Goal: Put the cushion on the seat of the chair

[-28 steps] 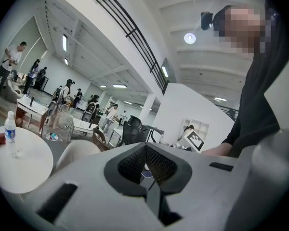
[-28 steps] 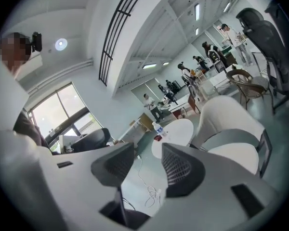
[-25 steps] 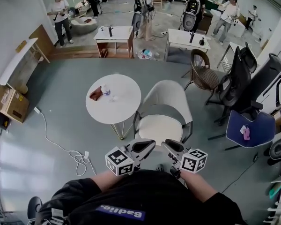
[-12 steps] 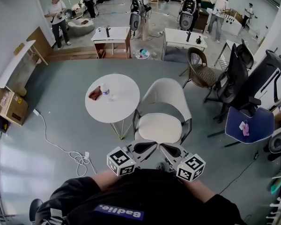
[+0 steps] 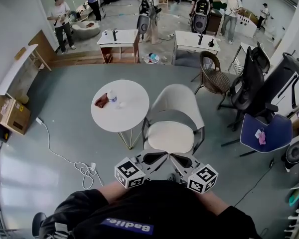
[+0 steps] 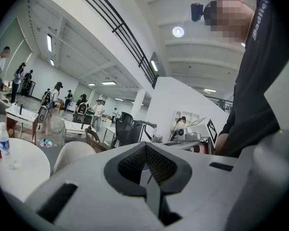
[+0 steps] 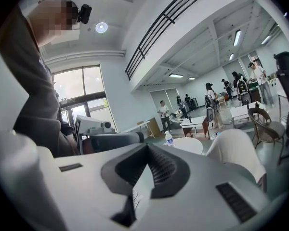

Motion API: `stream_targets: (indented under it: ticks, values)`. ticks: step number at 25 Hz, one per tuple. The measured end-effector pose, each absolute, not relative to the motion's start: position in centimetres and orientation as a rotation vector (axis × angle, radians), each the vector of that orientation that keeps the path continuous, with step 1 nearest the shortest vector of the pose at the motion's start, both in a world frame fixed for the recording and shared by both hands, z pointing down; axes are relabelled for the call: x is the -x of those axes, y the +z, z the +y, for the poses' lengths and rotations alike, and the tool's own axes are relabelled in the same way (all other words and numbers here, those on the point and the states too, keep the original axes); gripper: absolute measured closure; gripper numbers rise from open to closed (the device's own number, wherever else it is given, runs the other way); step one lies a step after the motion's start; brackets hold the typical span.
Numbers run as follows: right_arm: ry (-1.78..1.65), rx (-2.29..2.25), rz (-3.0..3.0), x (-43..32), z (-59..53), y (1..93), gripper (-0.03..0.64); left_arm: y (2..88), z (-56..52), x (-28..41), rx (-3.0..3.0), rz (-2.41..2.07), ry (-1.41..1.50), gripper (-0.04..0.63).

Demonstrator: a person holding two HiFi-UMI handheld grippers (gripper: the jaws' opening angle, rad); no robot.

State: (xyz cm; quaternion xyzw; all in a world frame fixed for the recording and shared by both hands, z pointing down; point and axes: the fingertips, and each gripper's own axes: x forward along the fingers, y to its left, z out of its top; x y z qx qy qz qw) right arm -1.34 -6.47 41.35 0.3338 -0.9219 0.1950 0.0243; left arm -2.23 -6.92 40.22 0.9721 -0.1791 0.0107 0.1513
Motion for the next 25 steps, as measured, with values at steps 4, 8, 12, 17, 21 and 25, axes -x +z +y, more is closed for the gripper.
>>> stream_targets:
  ticks: [4,8,12,17,21,25]
  values:
    - [0.598,-1.017,-2.852,1.6,-6.5,41.4,0.589,40.2,-7.0,2.2,-2.803,-0.509,0.03,0.58]
    - [0.598,-1.013,-2.85,1.8,-6.8,41.4,0.589,40.1,-7.3,2.5,-2.799,-0.518,0.025,0.58]
    - [0.596,-1.019,-2.849,1.6,-7.1,41.4,0.589,40.1,-7.5,2.5,-2.801,-0.52,0.02,0.58]
    - [0.599,-1.023,-2.848,1.4,-7.3,41.5,0.589,40.1,-7.7,2.2,-2.808,-0.515,0.022,0.58]
    - [0.605,-1.02,-2.846,1.4,-7.3,41.5,0.589,40.1,-7.7,2.1,-2.808,-0.511,0.023,0.58]
    - [0.607,-1.015,-2.847,1.1,-7.6,41.6,0.589,40.2,-8.0,1.7,-2.806,-0.509,0.027,0.58]
